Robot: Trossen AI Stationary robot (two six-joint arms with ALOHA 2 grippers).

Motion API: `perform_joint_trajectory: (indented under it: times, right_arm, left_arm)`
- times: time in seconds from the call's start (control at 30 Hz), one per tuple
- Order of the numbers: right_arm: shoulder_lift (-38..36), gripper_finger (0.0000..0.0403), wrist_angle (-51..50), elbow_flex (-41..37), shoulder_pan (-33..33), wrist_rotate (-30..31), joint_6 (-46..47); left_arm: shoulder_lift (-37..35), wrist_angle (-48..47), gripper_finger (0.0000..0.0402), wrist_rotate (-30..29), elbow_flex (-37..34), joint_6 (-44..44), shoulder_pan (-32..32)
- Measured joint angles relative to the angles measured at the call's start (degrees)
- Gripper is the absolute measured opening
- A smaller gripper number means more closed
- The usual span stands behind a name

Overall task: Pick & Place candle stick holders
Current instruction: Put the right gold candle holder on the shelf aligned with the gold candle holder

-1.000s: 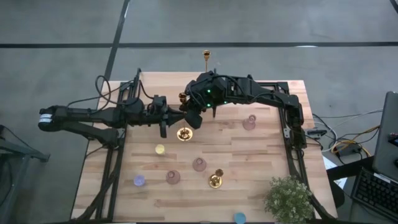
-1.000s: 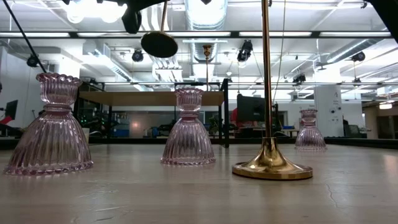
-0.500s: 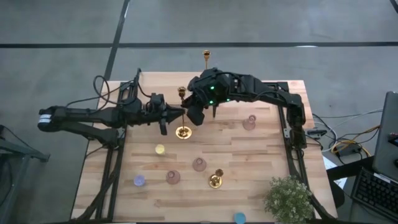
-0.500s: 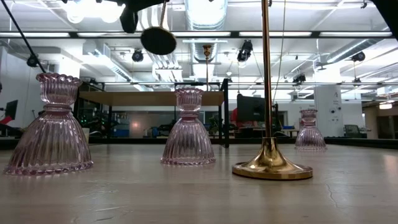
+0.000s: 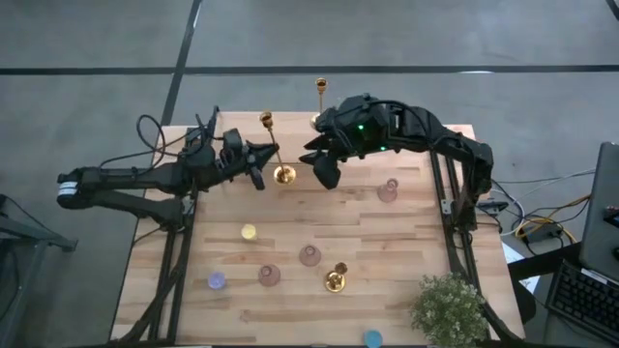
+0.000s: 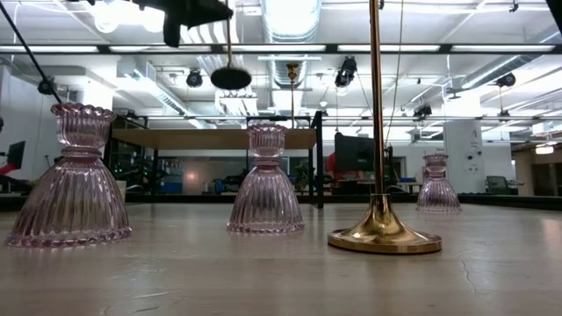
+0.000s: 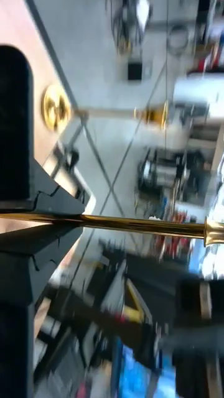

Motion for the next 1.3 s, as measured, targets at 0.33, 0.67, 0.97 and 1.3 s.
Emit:
perform_joint_trajectory:
  times: [0.33, 0.67, 0.97, 1.3]
  right_arm:
    - [-2.3, 0.0161, 0.2, -0.1, 1.9, 0.0, -1.7]
    - [-2.2, 0.0141, -0.3, -0.2, 3.2, -0.6, -3.0]
    - [-2.4, 0.0135, -1.9, -0.2, 3.2, -0.6, -3.1]
    - [-2.4, 0.0140, -1.6, -0.2, 3.2, -0.4, -2.9]
  left_arm:
    - [4.7, 3.5, 0.0024, 3.7, 0.0, 1.2, 13.2]
    - [15.7, 11.9, 0.0023, 12.7, 3.7, 6.7, 22.4]
    - [25.5, 9.4, 0.0023, 14.8, 14.0, 11.2, 26.9]
    - [30.6, 9.6, 0.0027, 14.6, 15.5, 10.9, 28.9]
